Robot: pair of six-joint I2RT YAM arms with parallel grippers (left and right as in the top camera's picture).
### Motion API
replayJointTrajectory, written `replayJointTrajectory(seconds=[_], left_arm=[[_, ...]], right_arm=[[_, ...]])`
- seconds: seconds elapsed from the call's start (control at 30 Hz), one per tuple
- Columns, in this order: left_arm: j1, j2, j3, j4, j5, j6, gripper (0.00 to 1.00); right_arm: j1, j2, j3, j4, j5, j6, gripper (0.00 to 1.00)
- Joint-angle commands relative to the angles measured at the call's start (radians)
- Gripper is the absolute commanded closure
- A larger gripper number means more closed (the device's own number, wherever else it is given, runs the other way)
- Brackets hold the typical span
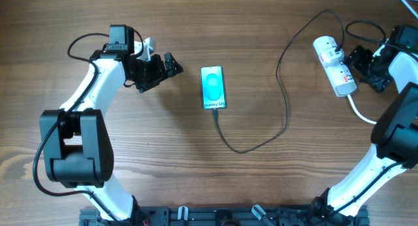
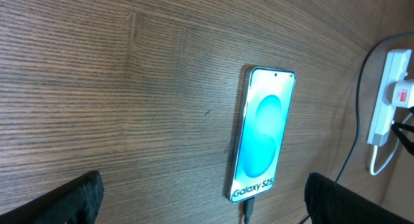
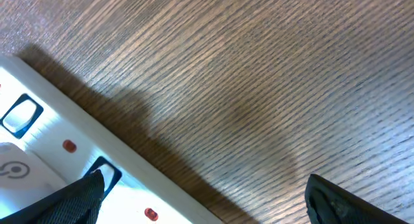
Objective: Plug charger to phone and switch on socket
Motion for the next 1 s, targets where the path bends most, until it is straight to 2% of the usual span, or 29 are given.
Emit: replayJointTrajectory(seconds=[0.0,0.17,0.97], left_arm=[[0.008,-0.028,0.009,0.0,-0.006,-0.001,0.0],[0.008,-0.028,0.009,0.0,-0.007,-0.001,0.0],[0.008,-0.028,0.009,0.0,-0.006,-0.001,0.0]], right_arm=[[0.002,-0.02,-0.004,-0.01,-0.027,-0.02,0.0],[0.007,-0.019,-0.018,0.006,-0.023,-0.073,0.0],[0.038,-0.018,-0.035,0.064,-0.026,-0.124,0.0]])
